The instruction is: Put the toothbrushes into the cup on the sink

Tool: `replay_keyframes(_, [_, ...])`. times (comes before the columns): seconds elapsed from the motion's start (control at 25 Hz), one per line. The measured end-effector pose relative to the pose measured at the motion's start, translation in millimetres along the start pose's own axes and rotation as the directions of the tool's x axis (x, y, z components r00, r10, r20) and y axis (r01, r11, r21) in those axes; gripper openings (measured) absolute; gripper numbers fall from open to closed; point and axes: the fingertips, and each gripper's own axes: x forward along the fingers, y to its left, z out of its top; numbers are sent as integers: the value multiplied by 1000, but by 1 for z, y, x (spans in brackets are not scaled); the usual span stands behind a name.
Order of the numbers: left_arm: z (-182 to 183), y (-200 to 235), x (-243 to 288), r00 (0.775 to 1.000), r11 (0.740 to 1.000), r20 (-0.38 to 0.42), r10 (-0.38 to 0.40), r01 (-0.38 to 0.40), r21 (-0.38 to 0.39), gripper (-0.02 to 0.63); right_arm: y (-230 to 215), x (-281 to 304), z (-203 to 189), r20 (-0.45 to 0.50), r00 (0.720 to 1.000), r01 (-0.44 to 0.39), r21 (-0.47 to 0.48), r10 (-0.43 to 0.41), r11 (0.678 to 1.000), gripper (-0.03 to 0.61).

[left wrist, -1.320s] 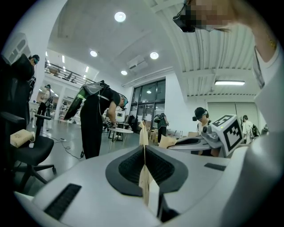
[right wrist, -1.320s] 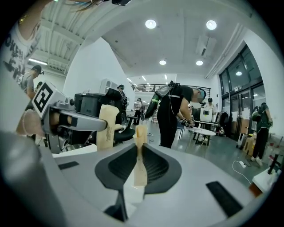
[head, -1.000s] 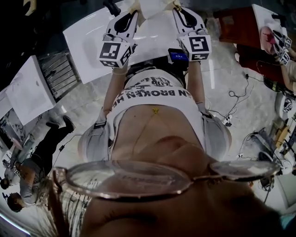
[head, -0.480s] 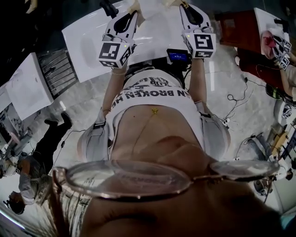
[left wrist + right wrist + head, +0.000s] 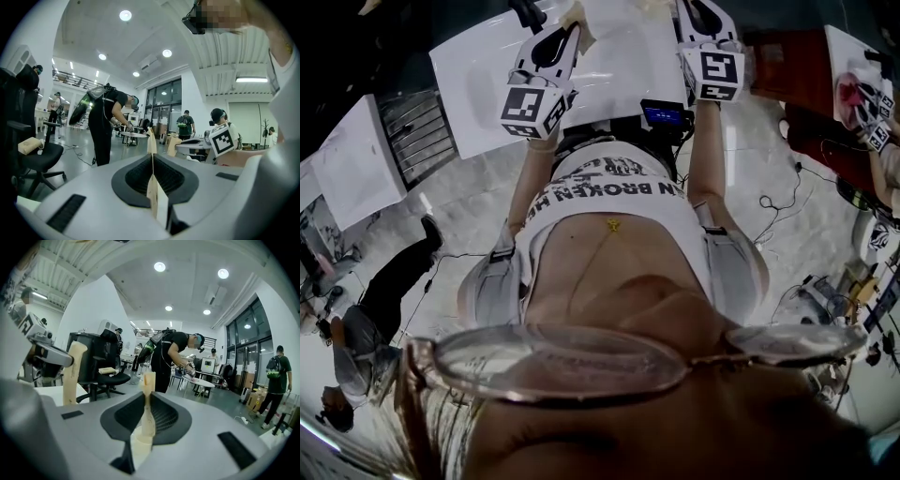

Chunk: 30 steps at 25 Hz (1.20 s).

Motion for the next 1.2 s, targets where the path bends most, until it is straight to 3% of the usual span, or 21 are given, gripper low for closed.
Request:
replay_keyframes(0.6, [-13,10,-13,998,998,-13,56,-57,-33,21,7,44,-100,-182,983,-7,48,16,999,57])
replay_keyframes(1.0, [-14,13,-18,998,997,-4,58,-58,-46,21,9,35,-105,-207,978,4,75,12,997,58])
replay_keyframes(1.2, [-12,18,-23,999,998,4,52,-52,-45,21,14,21,-100,-194,981,12,127,13,992,100])
